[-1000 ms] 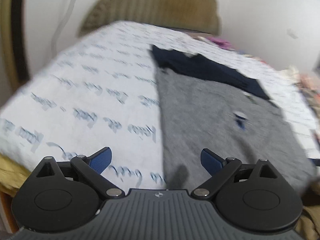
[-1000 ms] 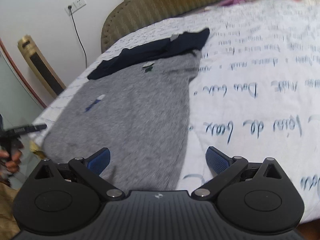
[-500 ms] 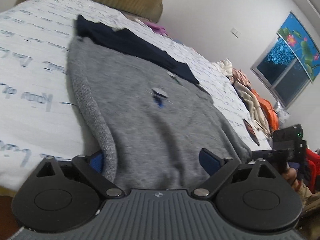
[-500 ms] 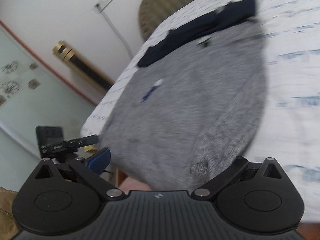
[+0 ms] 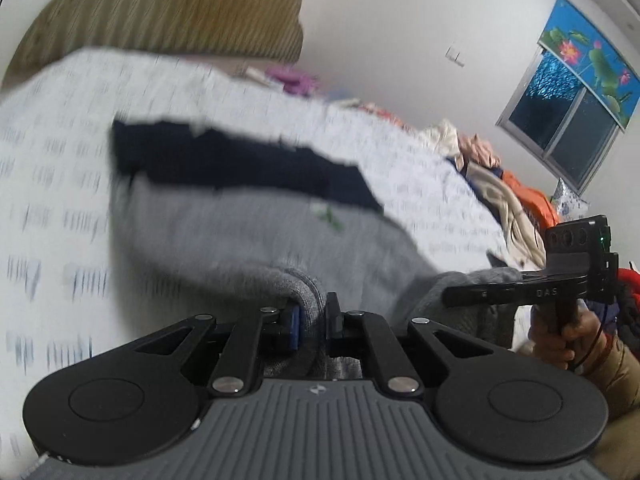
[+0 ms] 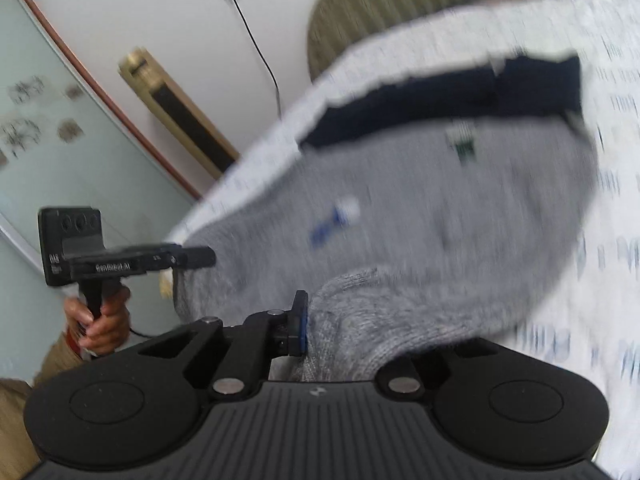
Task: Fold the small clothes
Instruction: 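Lift the sweater side with both grippers and fold it over the body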
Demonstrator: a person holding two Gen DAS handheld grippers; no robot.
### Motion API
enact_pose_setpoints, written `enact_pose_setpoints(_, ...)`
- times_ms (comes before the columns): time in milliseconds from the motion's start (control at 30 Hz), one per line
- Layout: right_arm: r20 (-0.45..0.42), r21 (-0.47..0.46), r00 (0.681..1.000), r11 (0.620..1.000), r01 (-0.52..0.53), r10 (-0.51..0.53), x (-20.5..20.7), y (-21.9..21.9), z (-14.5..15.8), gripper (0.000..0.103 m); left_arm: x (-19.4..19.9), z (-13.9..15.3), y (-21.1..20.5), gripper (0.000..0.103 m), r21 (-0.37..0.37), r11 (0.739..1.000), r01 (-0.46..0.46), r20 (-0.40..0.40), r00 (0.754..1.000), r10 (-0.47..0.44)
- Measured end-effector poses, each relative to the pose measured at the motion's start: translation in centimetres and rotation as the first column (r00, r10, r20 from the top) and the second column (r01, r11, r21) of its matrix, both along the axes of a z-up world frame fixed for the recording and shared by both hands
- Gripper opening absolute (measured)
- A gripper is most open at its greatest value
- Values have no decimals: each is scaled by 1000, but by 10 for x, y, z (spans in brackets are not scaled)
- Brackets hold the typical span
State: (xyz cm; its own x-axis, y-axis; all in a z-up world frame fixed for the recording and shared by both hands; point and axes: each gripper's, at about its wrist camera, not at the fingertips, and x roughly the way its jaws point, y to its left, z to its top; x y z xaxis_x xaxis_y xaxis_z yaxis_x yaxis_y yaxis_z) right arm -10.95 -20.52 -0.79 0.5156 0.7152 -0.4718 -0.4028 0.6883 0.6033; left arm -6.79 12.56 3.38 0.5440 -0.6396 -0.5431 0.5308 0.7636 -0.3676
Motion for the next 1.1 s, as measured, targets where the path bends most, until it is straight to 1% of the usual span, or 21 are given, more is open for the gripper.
enact_pose_setpoints(67, 43, -2, 998, 999, 35, -35, 21, -3, 12, 10, 22, 7, -11, 10, 28, 999, -18, 39, 999, 17)
enact_pose_setpoints(133, 55, -3, 996, 997, 74, -74, 43, -7, 14, 10, 43, 1, -22, 10, 83, 996, -38, 48, 998, 34)
enact_pose_setpoints(200, 44, -44, 993, 992, 115, -113, 66, -8, 7, 10, 68, -20, -26, 11, 106, 993, -50, -20, 998, 53)
enact_pose_setpoints(233, 38, -83, 991, 987, 135, -132, 75, -7, 1, 11, 78, -32, -26, 13, 109, 992, -56, -69, 996, 63)
enact_pose_setpoints(267, 25, -123, 986, 979, 164, -162, 83, -7, -7, 11, 86, -44, -25, 18, 106, 993, -56, -108, 992, 67)
enact_pose_setpoints(333, -47, -151, 980, 971, 184, -193, 98, -7, -28, 12, 92, -60, -14, 23, 94, 993, -76, -146, 985, 89)
enact_pose_setpoints(400, -102, -131, 972, 972, 197, -211, 102, -13, -45, 12, 92, -68, -1, 40, 39, 995, -97, -181, 978, 102)
enact_pose_setpoints(433, -120, -95, 969, 974, 204, -215, 99, -18, -51, 13, 89, -69, 8, 44, -3, 995, -103, -194, 976, 100)
enact_pose_setpoints(500, -150, -13, 966, 978, 210, -210, 92, -33, -56, 17, 80, -68, 23, 63, -58, 991, -121, -199, 974, 107)
enact_pose_setpoints(567, -170, 43, 962, 973, 225, -215, 84, -46, -60, 25, 69, -65, 31, 69, -79, 990, -120, -180, 978, 104)
enact_pose_setpoints(600, -178, 69, 960, 971, 230, -215, 80, -53, -61, 29, 63, -64, 33, 70, -80, 991, -110, -171, 981, 95)
enact_pose_setpoints(667, -191, 114, 958, 965, 237, -213, 68, -65, -64, 31, 56, -64, 33, 70, -82, 993, -88, -173, 982, 73)
enact_pose_setpoints(733, -201, 142, 957, 961, 238, -207, 58, -72, -63, 31, 51, -67, 28, 68, -87, 994, -66, -176, 983, 50)
enact_pose_setpoints(767, -204, 149, 958, 961, 234, -202, 52, -74, -63, 31, 49, -69, 25, 60, -79, 995, -66, -174, 983, 52)
enact_pose_setpoints(800, -198, 147, 960, 962, 229, -198, 51, -69, -61, 31, 48, -71, 22, 36, -64, 996, -65, -172, 984, 53)
enact_pose_setpoints(833, -186, 136, 963, 965, 222, -195, 47, -66, -60, 31, 49, -73, 19, 21, -56, 997, -58, -184, 982, 47)
enact_pose_setpoints(867, -175, 112, 964, 969, 219, -198, 44, -64, -59, 31, 51, -75, 17, 12, -55, 997, -54, -201, 979, 42)
enact_pose_setpoints(900, -169, 91, 965, 972, 218, -201, 42, -62, -57, 23, 50, -74, 16, 8, -50, 997, -60, -199, 979, 49)
enact_pose_setpoints(933, -160, 79, 967, 973, 215, -201, 42, -58, -55, 9, 47, -72, 16, 8, -42, 997, -62, -182, 982, 53)
enact_pose_setpoints(1033, -131, 88, 972, 975, 205, -193, 42, -55, -45, 8, 35, -52, 13, 8, -42, 998, -56, -105, 993, 51)
enact_pose_setpoints(1100, -96, 154, 981, 971, 182, -169, 40, -56, -33, 8, 25, -31, 17, 8, -74, 996, -57, -45, 998, 54)
